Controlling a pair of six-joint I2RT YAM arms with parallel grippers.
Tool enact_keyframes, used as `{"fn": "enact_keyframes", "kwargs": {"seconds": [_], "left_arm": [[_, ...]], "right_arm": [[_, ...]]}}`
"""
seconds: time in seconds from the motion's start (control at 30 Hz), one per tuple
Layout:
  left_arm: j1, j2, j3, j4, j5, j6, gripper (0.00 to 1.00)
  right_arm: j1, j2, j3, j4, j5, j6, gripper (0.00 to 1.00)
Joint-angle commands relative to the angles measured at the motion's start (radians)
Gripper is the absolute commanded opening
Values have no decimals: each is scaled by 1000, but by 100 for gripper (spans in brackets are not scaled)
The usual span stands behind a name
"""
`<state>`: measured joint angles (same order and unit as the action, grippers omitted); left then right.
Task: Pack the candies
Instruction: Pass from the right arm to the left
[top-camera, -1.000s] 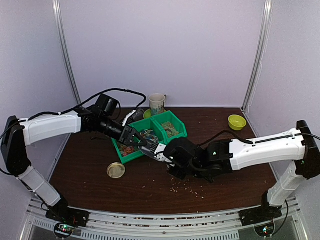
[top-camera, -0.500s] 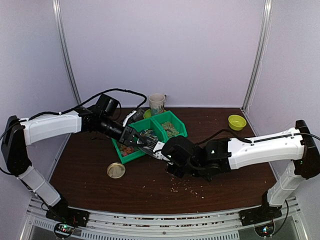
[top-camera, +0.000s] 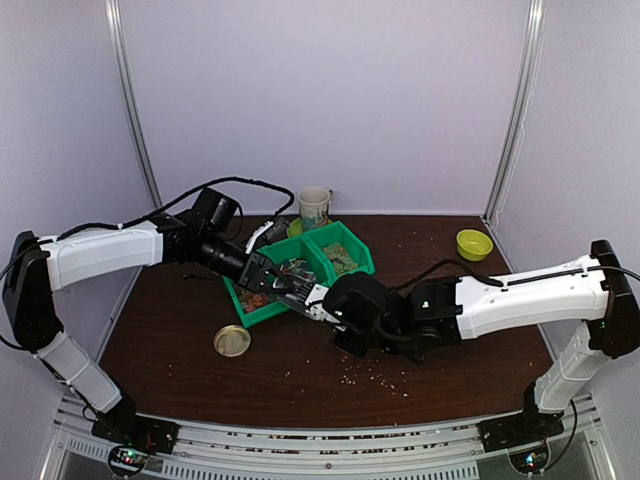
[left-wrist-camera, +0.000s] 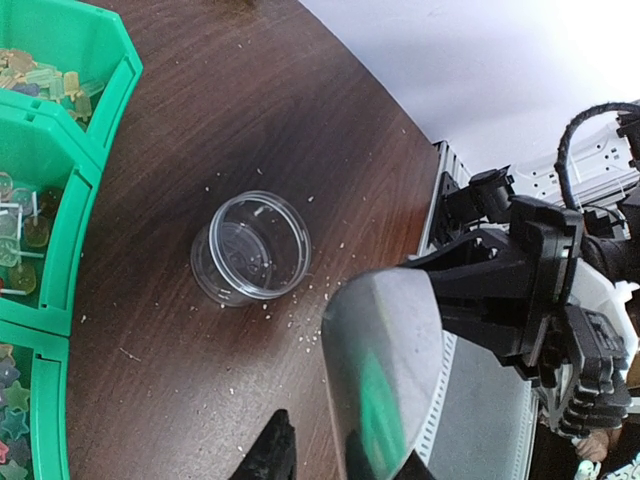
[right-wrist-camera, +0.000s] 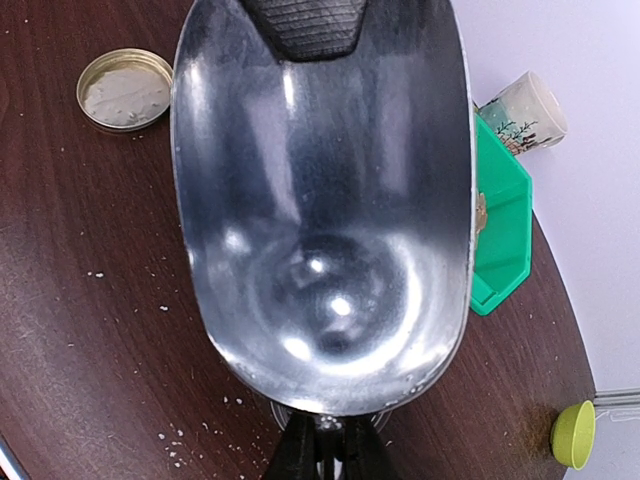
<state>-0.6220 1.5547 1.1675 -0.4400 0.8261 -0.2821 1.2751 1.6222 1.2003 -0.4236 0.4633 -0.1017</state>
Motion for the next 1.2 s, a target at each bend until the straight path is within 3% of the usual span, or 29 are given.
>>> {"fn": "enact_keyframes", "kwargs": {"seconds": [0.0,0.17,0.4,0.6,0.77,0.87,1.03,1.17], "left_arm": [[-4,2,32,5,-10,17,26],[-3,2,33,3,-10,18,20],[-2,2,34,1,-10,20,1],[-3,5,35,-2,-14,20,0],[-2,4,37,-3,-12,19,0],[-2,0,38,-3,-12,20,0],[-3,-2,37,3,10,20,0],[-2,-10,34,16,30,20,0]], "right_arm": [[13,12,8,-7,-9,3,1],[13,12,6,-8,-15,1,1],[13,18,4,-18,-27,-3,2],[13,-11,-17,7,-30,-10,14],[14,-81,-76,67,-32,-39,34],[13,-136,-142,131,-39,-65,53],[13,-247,-255,251,-64,-106,98],[13,-336,-361,401,-67,-123,100]]}}
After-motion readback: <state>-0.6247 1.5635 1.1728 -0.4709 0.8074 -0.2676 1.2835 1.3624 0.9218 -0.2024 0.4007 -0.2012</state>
